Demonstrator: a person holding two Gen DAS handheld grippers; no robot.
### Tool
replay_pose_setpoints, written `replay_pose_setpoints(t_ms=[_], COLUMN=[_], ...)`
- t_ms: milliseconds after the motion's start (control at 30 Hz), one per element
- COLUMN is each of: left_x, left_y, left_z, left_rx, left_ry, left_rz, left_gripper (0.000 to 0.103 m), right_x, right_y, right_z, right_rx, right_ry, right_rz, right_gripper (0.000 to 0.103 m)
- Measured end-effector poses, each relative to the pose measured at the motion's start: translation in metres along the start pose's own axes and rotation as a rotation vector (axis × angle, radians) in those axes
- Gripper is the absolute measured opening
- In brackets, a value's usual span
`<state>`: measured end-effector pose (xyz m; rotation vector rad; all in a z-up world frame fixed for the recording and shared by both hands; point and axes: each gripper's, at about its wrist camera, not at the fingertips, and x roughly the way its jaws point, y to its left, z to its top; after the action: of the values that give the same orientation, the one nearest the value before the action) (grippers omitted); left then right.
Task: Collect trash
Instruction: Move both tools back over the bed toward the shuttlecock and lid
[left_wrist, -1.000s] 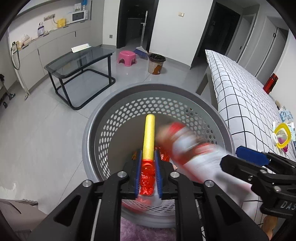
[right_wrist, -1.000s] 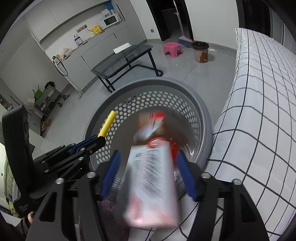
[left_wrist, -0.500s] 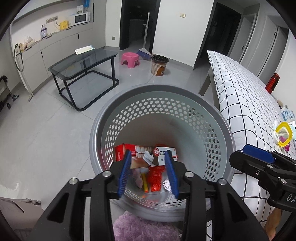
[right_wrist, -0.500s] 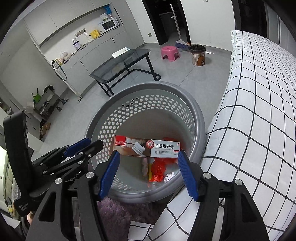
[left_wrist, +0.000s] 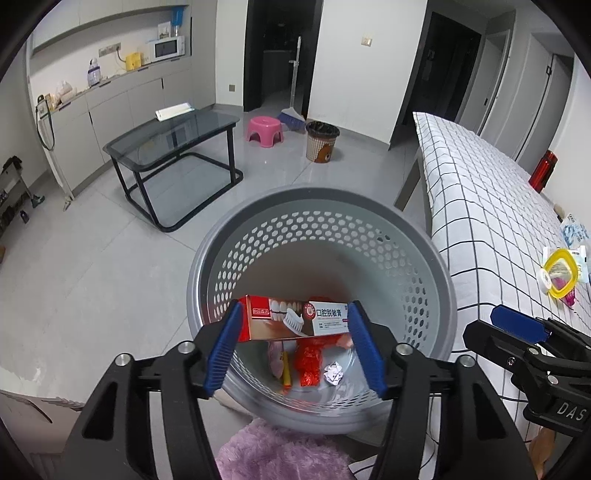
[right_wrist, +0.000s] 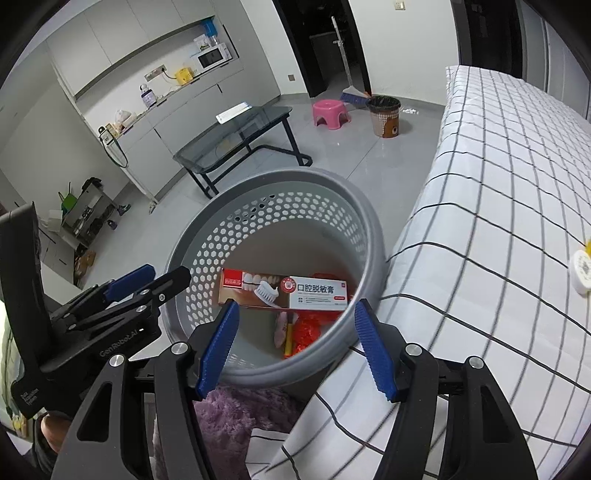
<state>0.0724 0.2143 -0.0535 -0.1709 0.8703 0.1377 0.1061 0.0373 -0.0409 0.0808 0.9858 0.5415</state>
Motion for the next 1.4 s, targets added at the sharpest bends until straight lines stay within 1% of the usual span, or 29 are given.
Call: replay_pose_setpoints(t_ms=[200,267,367,567,800,900,967,1100,1200,1400], left_x=[-0.01,-0.014,-0.019,-0.031,-0.043,-0.048,-0.05,-0.053,-0.05,-0.042], left_y=[-0.015,-0.024,-0.042,-0.082,-0.131,-0.155,-0.17,-0.202,-0.224,-0.259], left_z=[-0.003,-0.007,-0.012,-0.02,-0.019,-0.02,-0.02,-0.019,-0.017,-0.014], left_rx=[0.027,0.037,0.062,0.115,0.159,0.171,0.182,0.213,0.237,0.239], left_ry=[-0.012,-0.012,-0.014,-0.026,-0.055,-0.065,-0.072,-0.088,-0.089,-0.085], left_rz=[-0.003,-0.015,-0.033,-0.089,-0.148,-0.176,-0.182,-0.201,-0.198,-0.227], left_gripper=[0.066,0.068,0.071,0.076,0.084,0.085,0.087,0.089,0.09,0.09], right_x=[-0.021,-0.029,-0.044,-0.077,-0.119,-0.136,-0.148,-0.163,-0.171,-0.173], right_y=[-0.016,-0.023,-0.035,-0.065,-0.116,-0.138,-0.156,-0.188,-0.213,-0.261], right_z=[-0.012,-0.017,-0.029,-0.052,-0.076,-0.081,-0.083,-0.085,-0.083,-0.078], right_rx=[0.03,0.043,0.056,0.081,0.137,0.164,0.185,0.208,0.222,0.226], right_ry=[-0.036,-0.051,-0.076,-0.126,-0.192,-0.22,-0.235,-0.247,-0.248,-0.23], right_rz=[-0.019,-0.028,-0.055,-0.14,-0.232,-0.264,-0.292,-0.337,-0.363,-0.407], right_gripper=[0.062,0.062,0.065,0.066,0.068,0.068,0.068,0.068,0.07,0.07])
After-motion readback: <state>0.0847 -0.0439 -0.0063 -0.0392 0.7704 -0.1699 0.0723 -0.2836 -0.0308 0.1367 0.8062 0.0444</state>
